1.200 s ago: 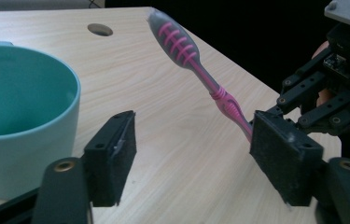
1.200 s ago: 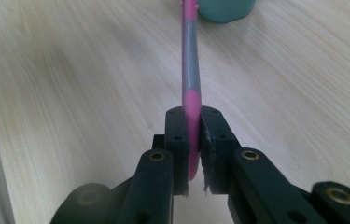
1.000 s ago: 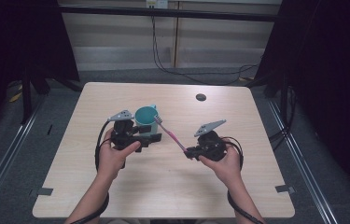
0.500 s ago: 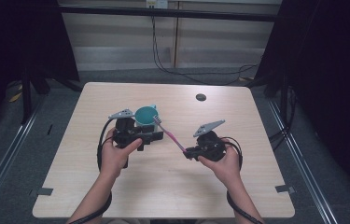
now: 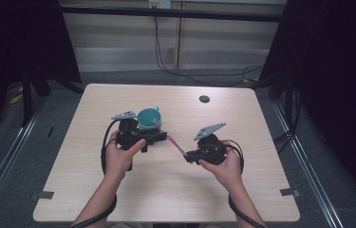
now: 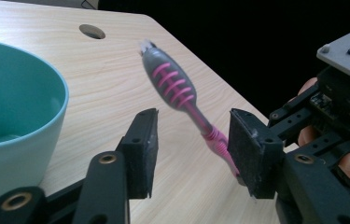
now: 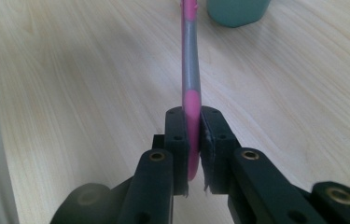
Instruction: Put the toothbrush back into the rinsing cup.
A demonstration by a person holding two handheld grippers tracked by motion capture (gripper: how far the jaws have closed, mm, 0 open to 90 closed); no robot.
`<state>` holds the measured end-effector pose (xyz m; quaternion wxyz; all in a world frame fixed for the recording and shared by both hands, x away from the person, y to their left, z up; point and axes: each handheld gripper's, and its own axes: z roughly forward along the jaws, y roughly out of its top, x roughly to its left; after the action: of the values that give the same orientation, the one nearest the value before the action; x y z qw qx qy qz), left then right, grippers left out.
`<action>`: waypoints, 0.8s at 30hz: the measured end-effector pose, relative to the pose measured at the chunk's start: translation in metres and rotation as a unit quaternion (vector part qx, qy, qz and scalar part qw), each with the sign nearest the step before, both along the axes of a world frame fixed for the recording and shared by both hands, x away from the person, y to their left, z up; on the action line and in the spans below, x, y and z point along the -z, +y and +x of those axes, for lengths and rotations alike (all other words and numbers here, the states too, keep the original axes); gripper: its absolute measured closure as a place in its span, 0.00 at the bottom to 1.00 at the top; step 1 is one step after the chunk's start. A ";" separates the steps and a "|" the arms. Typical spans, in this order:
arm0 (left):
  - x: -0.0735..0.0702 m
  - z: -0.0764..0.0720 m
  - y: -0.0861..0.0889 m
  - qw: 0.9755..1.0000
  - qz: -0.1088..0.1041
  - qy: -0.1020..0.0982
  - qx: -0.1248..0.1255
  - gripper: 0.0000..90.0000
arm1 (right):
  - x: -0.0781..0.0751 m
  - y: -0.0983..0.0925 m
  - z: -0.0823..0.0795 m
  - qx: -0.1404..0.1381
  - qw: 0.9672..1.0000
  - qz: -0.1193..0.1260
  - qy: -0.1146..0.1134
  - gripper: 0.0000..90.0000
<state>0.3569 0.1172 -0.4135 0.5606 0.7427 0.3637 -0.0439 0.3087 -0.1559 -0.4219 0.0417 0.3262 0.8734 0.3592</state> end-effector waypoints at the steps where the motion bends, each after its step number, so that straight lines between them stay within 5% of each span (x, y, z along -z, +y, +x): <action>1: 0.000 0.000 0.000 1.000 0.000 0.001 0.000 0.60 | 0.000 0.000 0.000 -0.001 1.000 0.001 0.000 0.91; 12: 0.002 0.000 -0.005 1.000 -0.006 0.011 0.004 0.79 | 0.004 0.008 0.000 -0.006 1.000 0.004 0.006 0.91; 24: -0.002 0.000 -0.005 0.998 -0.044 0.036 0.018 0.91 | 0.010 0.013 0.000 -0.010 1.000 0.018 0.014 0.91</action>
<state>0.3568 0.1123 -0.4119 0.5782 0.7218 0.3680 -0.0966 0.3086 -0.1429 -0.4317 0.0203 0.3235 0.8703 0.3707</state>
